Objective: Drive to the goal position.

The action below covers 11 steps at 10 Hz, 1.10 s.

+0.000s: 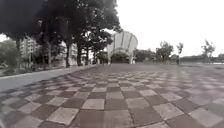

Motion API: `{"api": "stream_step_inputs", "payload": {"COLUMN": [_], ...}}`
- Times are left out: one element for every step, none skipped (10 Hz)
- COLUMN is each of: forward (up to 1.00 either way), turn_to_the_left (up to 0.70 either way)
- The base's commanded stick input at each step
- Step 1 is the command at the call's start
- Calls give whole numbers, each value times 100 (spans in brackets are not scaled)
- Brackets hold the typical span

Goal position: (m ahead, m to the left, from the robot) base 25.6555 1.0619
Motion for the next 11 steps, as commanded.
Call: {"api": "stream_step_inputs", "payload": {"forward": [100, 100, 100, 100, 100, 100, 100, 100, 100, 100, 100], "turn_to_the_left": [0, 0, 0, 0, 0, 0, 0, 0, 0, 0, 0]}}
